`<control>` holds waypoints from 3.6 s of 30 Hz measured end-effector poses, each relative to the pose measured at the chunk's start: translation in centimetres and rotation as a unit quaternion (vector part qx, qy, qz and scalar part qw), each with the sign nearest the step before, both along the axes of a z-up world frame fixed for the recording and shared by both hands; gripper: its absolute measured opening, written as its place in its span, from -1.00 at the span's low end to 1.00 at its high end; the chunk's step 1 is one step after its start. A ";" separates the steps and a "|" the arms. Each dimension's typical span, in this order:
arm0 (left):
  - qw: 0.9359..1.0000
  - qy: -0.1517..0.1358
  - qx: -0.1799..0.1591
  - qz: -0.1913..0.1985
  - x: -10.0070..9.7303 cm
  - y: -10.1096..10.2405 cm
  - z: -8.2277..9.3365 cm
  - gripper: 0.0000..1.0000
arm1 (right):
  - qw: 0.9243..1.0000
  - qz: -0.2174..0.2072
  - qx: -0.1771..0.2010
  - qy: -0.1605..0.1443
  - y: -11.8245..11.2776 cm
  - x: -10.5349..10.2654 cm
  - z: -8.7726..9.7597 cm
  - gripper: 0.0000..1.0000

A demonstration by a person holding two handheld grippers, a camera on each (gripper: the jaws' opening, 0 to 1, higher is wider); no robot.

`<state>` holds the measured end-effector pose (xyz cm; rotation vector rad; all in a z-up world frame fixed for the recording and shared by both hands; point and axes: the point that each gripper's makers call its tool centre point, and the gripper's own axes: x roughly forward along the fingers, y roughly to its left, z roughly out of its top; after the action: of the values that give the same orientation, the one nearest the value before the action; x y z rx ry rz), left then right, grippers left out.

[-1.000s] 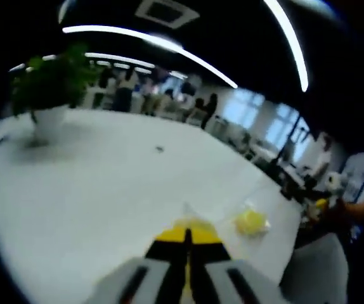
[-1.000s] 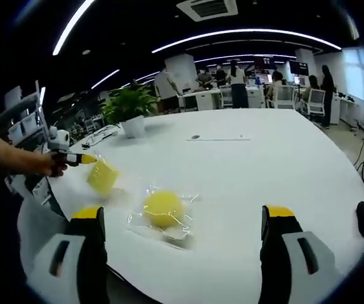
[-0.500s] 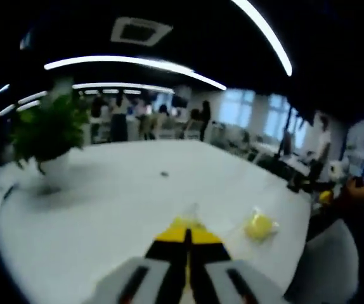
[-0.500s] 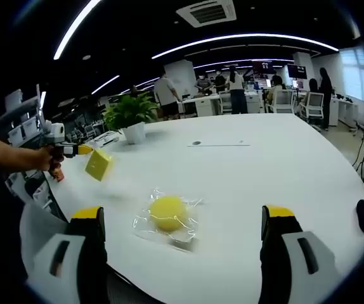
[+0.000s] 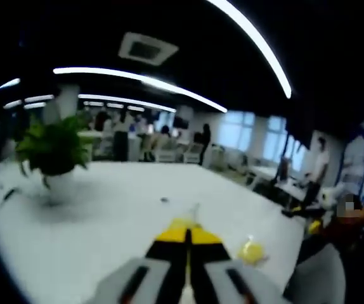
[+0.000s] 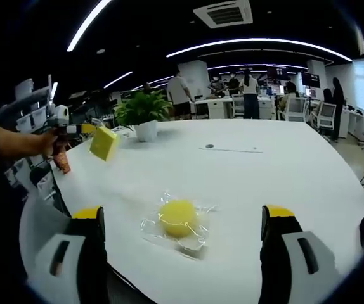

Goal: Compare the silicone blocks by pressing each to a similar depth, holding the contact briefly, and releasing to observe deformation and rebound differences across the visible hardness samples.

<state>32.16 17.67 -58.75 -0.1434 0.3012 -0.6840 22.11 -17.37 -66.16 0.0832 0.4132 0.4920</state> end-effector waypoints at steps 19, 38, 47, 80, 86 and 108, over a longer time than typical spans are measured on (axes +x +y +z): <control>0.999 -0.001 -0.036 -0.035 -2.0 -2.8 3.0 -1.00 | 0.997 0.068 0.025 -0.008 4.1 1.2 3.1 0.93; 0.992 -0.043 -0.060 -0.101 -5.0 -7.2 7.9 -1.00 | 0.981 0.170 0.073 -0.050 10.9 3.4 7.2 0.93; 0.988 -0.047 -0.073 -0.129 -6.6 -9.7 8.7 -1.00 | 0.971 0.213 0.081 -0.066 13.2 3.3 8.8 0.93; 0.963 -0.065 -0.160 -0.205 -9.8 -13.4 13.9 -1.00 | 0.918 0.310 0.229 -0.095 19.3 1.5 15.4 0.11; 0.962 -0.059 -0.167 -0.207 -10.0 -13.4 13.6 -1.00 | 0.917 0.309 0.226 -0.113 19.6 1.5 15.7 -0.02; 0.965 -0.040 -0.183 -0.181 -9.9 -11.5 12.1 -1.00 | 0.913 0.332 0.219 -0.091 20.3 0.7 14.8 -0.49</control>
<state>22.28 6.14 -46.64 -0.4198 0.1196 -1.1042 22.77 2.95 -51.38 0.3348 0.1275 1.2543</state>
